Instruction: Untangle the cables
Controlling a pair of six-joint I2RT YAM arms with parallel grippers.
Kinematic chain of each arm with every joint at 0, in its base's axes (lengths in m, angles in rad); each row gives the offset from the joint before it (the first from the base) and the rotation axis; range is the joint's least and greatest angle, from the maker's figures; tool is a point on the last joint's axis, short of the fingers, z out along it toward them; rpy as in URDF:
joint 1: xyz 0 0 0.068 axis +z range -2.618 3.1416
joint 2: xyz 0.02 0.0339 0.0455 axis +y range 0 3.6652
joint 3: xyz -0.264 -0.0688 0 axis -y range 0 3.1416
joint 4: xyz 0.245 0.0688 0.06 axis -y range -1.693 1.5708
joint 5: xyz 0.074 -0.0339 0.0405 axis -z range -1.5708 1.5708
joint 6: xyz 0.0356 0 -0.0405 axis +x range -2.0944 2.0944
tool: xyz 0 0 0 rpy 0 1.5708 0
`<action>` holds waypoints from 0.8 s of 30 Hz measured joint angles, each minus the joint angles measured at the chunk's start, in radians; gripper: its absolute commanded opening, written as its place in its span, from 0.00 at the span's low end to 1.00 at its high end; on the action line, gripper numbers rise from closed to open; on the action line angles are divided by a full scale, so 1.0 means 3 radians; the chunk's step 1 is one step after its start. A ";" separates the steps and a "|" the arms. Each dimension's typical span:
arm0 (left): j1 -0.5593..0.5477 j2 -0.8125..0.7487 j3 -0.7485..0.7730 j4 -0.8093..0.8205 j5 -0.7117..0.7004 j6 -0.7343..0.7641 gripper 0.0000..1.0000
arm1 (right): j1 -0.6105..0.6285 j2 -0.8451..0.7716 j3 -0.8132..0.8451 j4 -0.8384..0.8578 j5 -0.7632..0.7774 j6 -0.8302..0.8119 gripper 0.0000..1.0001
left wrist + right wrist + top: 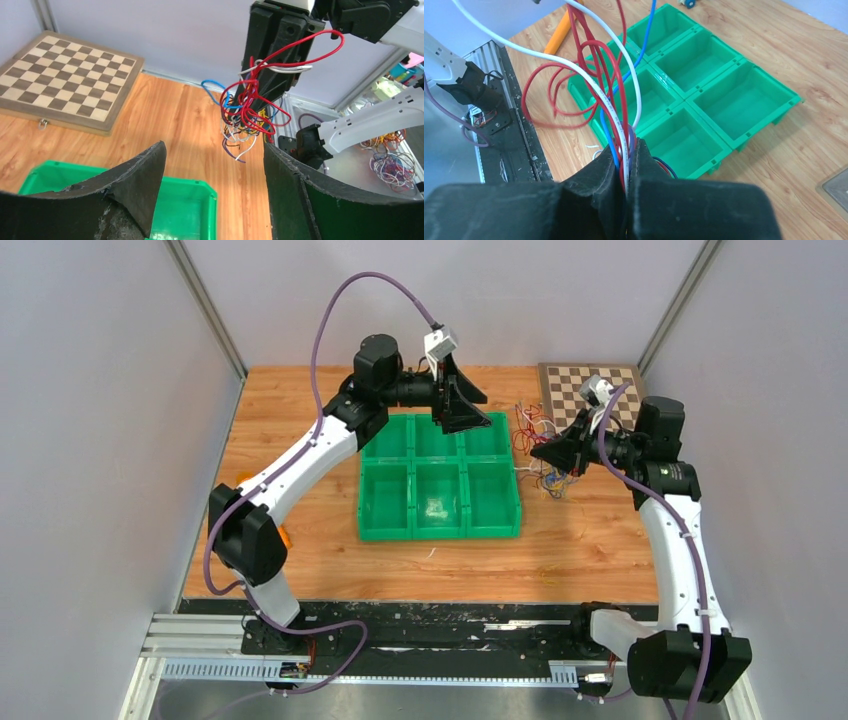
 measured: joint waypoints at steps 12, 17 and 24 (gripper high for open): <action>-0.0318 -0.0144 0.0033 -0.0104 -0.0038 0.0796 0.75 | 0.0003 0.0052 0.0000 -0.0247 0.0028 -0.0121 0.00; -0.0458 -0.0252 0.0045 -0.0209 -0.0116 0.1200 0.75 | 0.0036 0.0051 -0.0010 -0.0301 0.0120 -0.0181 0.00; -0.0661 -0.0317 -0.0013 -0.0340 -0.0350 0.1645 0.67 | 0.0048 0.0022 -0.0023 -0.0317 0.0132 -0.0184 0.00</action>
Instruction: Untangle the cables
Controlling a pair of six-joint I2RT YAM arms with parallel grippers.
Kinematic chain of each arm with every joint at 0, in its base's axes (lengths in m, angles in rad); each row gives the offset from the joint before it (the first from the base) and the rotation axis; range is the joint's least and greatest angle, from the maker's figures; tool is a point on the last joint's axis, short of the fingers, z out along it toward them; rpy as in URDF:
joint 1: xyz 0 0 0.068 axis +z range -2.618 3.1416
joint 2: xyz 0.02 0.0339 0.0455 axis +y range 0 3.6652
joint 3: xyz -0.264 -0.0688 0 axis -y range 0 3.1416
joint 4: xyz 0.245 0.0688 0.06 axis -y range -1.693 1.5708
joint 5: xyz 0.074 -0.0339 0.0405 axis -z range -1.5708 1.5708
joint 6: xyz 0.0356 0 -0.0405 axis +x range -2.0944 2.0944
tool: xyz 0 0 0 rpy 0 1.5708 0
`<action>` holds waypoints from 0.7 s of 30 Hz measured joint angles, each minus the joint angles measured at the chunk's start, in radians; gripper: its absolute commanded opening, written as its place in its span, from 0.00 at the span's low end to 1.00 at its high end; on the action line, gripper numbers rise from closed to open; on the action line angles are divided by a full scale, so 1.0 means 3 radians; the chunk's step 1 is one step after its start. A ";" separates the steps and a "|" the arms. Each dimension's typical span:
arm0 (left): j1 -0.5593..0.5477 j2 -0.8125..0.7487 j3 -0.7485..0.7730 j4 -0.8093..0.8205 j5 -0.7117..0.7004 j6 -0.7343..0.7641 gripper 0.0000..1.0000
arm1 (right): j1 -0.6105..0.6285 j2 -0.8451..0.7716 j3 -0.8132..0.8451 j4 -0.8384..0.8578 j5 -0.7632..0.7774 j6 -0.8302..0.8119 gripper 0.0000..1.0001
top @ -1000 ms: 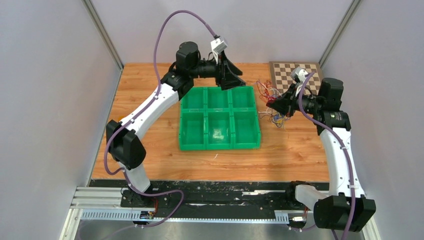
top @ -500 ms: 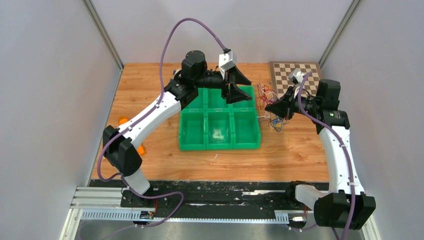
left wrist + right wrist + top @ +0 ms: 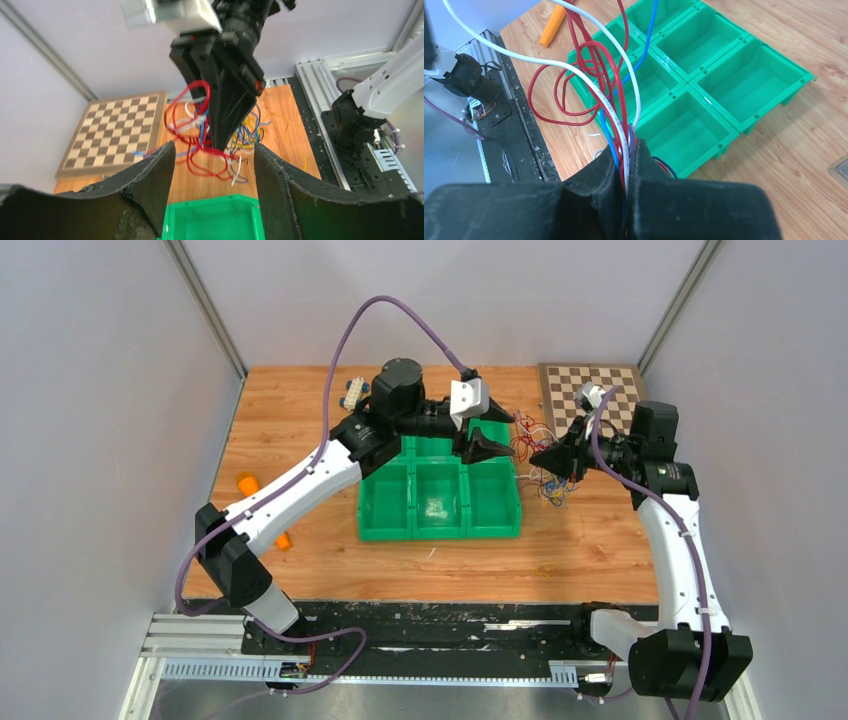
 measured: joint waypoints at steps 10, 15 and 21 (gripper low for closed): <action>0.0001 -0.0411 -0.0914 0.0351 -0.0525 -0.0332 0.74 | 0.0013 -0.0120 -0.0064 0.0003 0.0014 0.0048 0.01; -0.0038 -0.0343 -0.0825 0.0537 -0.0649 -0.0755 0.77 | 0.0053 -0.0126 -0.0084 0.0014 0.0106 0.0071 0.02; -0.0093 0.0004 -0.0613 0.0676 -0.0760 -0.1315 0.78 | 0.0093 -0.0186 -0.0120 0.0041 0.0252 0.0094 0.05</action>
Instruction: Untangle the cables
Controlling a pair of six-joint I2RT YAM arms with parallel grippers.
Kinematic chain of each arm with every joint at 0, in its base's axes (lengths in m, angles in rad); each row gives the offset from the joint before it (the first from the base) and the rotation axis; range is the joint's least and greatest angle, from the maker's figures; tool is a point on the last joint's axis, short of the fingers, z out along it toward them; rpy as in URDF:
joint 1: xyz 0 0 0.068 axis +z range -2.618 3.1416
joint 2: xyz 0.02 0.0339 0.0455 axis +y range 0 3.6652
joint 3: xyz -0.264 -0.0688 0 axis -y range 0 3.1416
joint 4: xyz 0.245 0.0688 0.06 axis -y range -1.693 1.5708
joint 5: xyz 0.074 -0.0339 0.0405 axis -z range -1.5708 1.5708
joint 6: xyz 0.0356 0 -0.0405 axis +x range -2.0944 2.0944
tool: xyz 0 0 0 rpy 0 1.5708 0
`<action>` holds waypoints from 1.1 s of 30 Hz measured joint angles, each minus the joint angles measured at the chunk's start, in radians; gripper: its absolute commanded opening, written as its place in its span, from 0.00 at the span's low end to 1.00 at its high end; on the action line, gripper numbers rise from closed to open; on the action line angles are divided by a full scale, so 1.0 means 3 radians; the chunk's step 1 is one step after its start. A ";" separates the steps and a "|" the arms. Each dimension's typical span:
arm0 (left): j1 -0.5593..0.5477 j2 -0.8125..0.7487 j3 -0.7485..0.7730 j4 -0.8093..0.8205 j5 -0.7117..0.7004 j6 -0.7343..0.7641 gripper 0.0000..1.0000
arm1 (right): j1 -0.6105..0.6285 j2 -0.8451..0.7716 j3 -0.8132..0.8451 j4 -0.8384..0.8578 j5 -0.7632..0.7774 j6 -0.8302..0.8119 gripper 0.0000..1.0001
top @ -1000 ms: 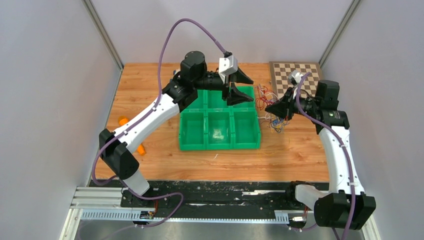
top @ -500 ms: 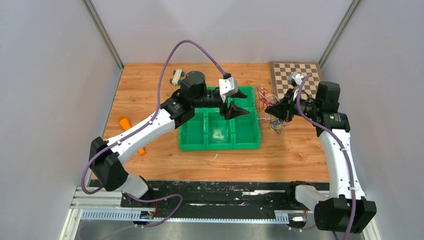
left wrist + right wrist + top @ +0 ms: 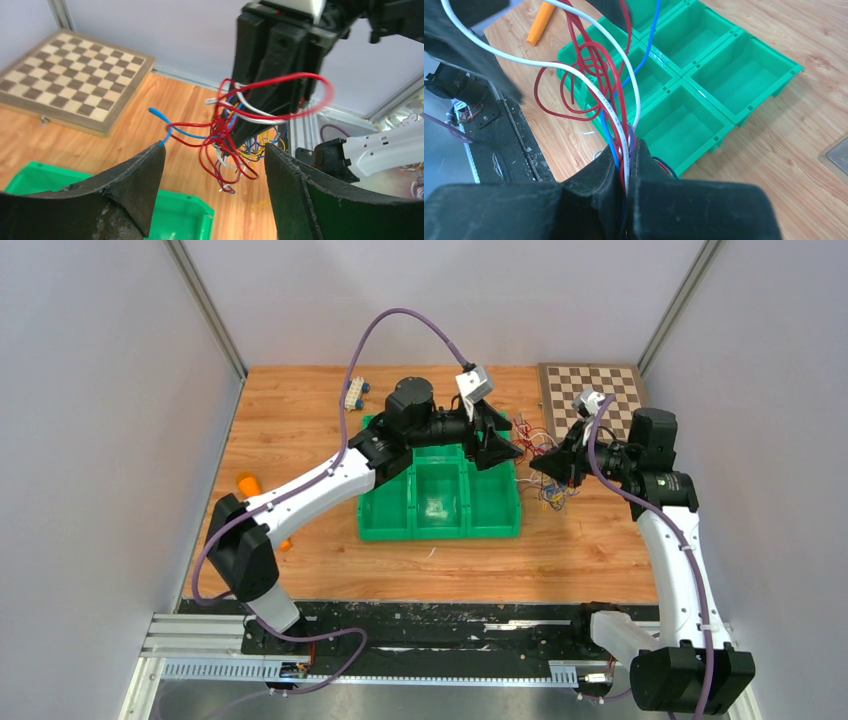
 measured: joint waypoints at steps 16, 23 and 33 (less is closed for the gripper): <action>0.0055 0.0191 0.0348 -0.0455 0.0061 -0.0271 0.00 | -0.0079 0.0013 -0.0216 0.0156 0.0839 -0.0280 0.13; 0.0448 0.0132 0.0790 -0.0824 0.0188 -0.0259 0.00 | -0.0406 0.0131 -0.0465 0.0421 0.0665 -0.0791 0.14; 0.0998 0.0020 0.1738 -0.0885 0.0214 -0.0167 0.00 | -0.1156 0.0546 -0.0710 0.0439 0.0952 -0.1462 0.14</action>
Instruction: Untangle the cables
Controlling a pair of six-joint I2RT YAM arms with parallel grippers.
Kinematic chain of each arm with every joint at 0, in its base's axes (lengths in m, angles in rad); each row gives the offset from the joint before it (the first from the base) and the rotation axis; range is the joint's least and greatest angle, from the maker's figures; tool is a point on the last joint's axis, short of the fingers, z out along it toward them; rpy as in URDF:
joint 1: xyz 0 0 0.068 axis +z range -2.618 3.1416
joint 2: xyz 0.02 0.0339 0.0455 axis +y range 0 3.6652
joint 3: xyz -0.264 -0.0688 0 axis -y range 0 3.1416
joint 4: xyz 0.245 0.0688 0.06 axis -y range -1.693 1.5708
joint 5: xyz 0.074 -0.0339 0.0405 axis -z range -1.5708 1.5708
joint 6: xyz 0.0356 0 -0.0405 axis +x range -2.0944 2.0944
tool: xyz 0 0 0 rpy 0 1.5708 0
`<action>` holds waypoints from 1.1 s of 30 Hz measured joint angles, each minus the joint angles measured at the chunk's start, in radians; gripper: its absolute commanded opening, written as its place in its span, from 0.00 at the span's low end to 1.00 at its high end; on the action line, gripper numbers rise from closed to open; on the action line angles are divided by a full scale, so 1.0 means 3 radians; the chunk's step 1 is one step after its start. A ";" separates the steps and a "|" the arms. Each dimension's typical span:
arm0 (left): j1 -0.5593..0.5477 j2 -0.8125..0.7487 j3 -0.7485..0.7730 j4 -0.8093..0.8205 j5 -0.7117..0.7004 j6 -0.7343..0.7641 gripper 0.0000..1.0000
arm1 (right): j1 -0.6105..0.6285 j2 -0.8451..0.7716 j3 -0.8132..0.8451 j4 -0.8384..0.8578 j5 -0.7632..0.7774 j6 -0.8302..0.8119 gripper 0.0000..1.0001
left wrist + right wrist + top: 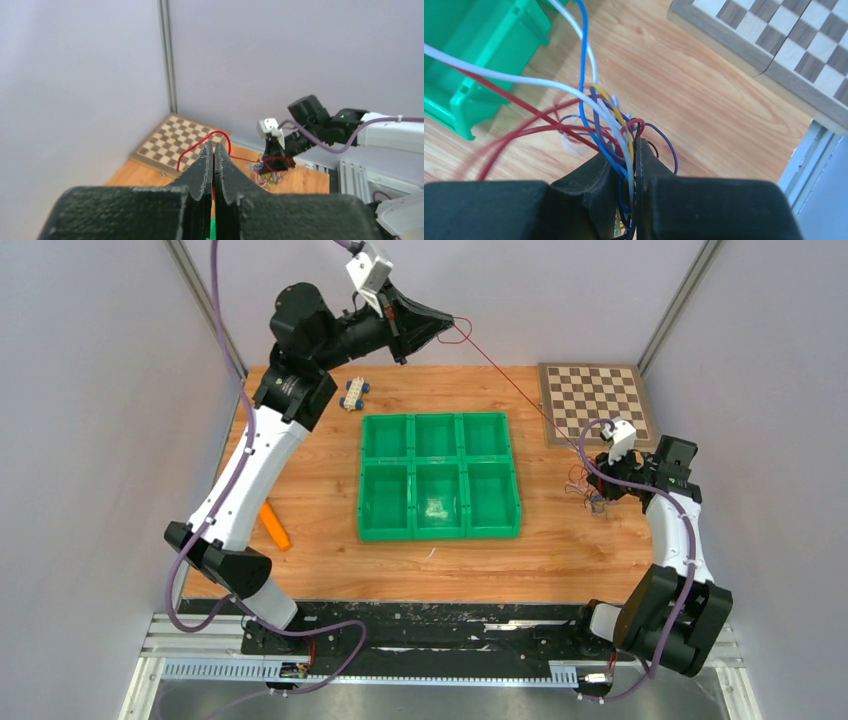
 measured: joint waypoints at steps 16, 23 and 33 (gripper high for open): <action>0.0559 -0.0131 0.0828 0.0081 -0.0801 0.0464 0.00 | -0.0338 0.0430 -0.0023 -0.0098 0.0287 -0.0464 0.24; 0.0924 -0.0198 0.1114 0.0287 -0.1653 0.0991 0.00 | -0.0397 0.0484 -0.0037 -0.0161 0.0369 -0.0565 0.24; 0.1907 -0.0106 0.1073 0.0214 -0.2536 0.1291 0.00 | -0.0425 0.0507 0.0020 -0.0384 0.0334 -0.0614 0.21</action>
